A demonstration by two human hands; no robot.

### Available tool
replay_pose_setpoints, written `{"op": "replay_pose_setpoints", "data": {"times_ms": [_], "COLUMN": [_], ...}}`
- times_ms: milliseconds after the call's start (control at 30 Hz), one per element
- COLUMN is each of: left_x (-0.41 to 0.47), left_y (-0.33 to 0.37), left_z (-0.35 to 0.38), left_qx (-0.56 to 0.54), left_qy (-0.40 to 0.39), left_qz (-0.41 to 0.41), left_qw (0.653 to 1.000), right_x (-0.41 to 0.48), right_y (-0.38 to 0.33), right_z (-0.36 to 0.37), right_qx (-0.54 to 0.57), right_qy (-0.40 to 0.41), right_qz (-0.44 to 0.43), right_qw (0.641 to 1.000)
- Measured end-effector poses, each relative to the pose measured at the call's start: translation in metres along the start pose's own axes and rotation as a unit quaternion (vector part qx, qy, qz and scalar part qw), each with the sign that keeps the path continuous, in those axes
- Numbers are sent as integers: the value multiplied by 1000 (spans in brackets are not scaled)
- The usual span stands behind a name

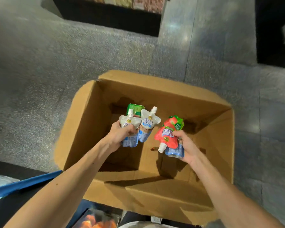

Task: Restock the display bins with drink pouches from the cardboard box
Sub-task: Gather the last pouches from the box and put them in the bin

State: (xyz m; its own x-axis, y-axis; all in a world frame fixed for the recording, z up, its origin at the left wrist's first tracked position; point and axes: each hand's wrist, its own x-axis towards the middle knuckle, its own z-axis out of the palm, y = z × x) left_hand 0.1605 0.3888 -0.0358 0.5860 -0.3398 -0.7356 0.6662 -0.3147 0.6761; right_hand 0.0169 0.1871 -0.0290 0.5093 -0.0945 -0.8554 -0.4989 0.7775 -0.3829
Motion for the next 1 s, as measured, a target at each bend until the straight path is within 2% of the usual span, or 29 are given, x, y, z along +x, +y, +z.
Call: {"op": "replay_pose_setpoints", "data": {"times_ms": [133, 233, 333, 433, 567, 700, 767, 800, 833, 867, 900, 933, 1000], "left_x": [-64, -119, -183, -251, -334, -417, -455, -473, -491, -509, -523, -535, -557], "left_y": [35, 54, 58, 49, 15, -27, -49, -58, -68, -78, -91, -105, -135], "left_z": [-4, -11, -23, -30, -23, 0, 8, 11, 12, 13, 10, 6, -4], "left_qx": [-68, -102, -154, -214, -291, -389, -404, -406, -413, -430, -452, -465, -469], "left_qy": [-35, -39, -4, 41, 106, 91, 80, 90, 116, 147, 176, 203, 246], "left_qz": [40, 94, 165, 184, 173, 250, 305, 314, 308, 297, 286, 277, 263], "left_qw": [996, 990, 974, 958, 935, 882, 859, 853, 849, 840, 827, 816, 807], "right_x": [-44, -75, -109, -152, -209, -272, -299, -308, -314, -320, -322, -325, -331], "right_y": [-34, -54, -61, -51, -12, 45, 81, 99, 115, 132, 149, 164, 194], "right_z": [29, 67, 112, 142, 161, 170, 175, 177, 178, 179, 182, 183, 181], "right_qx": [-55, -136, -176, -216, -270, -279, -304, -295, -273, -279, -316, -370, -368], "right_qy": [-76, -166, -286, -404, -495, -629, -633, -658, -677, -666, -651, -640, -678], "right_qz": [-42, -71, -70, -64, -50, -19, 9, 36, 57, 59, 61, 73, 152], "right_qw": [995, 974, 939, 887, 824, 725, 712, 691, 681, 690, 688, 669, 617]}}
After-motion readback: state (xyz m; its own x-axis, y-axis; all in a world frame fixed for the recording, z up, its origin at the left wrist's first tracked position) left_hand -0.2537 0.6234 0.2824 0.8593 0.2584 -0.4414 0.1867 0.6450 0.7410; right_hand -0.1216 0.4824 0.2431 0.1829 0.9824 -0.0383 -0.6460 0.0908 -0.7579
